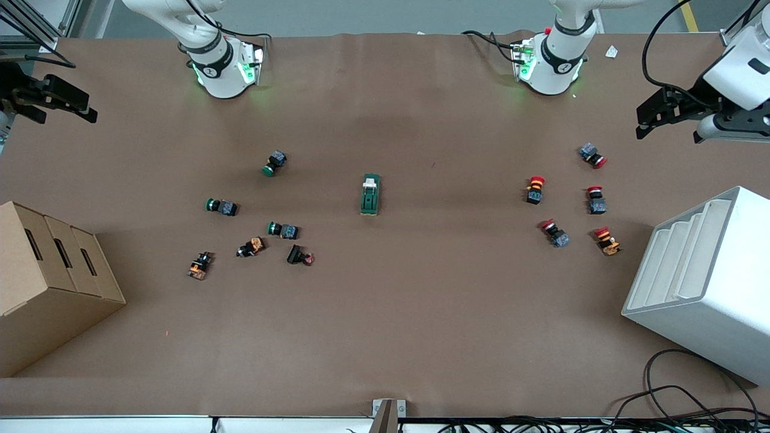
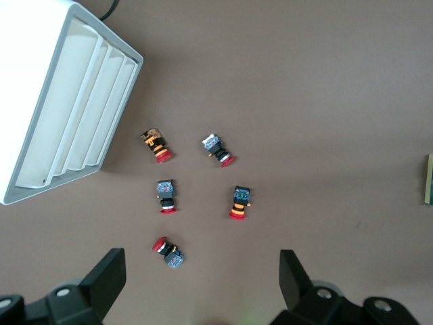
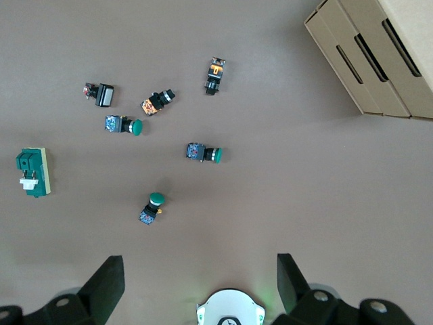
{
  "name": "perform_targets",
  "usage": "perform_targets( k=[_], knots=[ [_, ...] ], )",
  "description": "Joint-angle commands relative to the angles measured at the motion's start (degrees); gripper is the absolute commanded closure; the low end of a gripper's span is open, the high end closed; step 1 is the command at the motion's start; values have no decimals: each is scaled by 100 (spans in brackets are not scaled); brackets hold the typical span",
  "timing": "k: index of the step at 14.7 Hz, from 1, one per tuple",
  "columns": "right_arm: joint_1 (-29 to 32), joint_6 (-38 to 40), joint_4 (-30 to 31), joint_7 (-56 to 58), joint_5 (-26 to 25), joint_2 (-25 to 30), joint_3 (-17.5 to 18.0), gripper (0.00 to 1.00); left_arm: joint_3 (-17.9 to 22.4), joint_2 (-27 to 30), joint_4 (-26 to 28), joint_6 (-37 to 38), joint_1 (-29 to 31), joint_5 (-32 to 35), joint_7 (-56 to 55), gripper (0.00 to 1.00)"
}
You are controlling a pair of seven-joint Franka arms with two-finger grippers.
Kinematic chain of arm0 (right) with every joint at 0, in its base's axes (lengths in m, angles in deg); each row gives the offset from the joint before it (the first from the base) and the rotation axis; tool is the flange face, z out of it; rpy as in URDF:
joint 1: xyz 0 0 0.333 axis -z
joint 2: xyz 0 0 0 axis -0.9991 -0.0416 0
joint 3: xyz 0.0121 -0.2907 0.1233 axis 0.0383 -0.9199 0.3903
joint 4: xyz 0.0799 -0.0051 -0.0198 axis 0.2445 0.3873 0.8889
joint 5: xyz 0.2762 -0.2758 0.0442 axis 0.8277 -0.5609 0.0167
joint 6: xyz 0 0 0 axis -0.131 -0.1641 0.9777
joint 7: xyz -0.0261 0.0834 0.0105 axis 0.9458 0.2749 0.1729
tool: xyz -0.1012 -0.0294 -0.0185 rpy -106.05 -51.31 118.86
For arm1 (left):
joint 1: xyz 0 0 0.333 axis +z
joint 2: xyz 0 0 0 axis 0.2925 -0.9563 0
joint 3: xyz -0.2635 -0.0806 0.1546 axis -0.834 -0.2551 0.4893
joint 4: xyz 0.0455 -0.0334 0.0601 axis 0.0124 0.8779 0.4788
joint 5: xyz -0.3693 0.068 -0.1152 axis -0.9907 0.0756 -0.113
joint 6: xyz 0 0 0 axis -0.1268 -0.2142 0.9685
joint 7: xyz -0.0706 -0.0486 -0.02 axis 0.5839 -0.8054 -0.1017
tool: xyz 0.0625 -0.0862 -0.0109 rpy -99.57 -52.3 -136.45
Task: Close load switch with both arms
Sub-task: 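Move the left gripper down to the green load switch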
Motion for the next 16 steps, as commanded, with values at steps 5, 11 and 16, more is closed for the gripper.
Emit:
perform_targets(
  k=[5,11,16],
  knots=[
    [-73,17,31,18,13,79,-16,0,-89,-113,-101,38,-55,70,-16,0],
    [-30,17,22,18,40,53,-34,0,-922,-491,-92,-199,-99,78,-760,0],
    [67,34,-171,1,57,-61,-69,0,-2082,-1098,91,-839,-203,78,-3078,0]
  ],
)
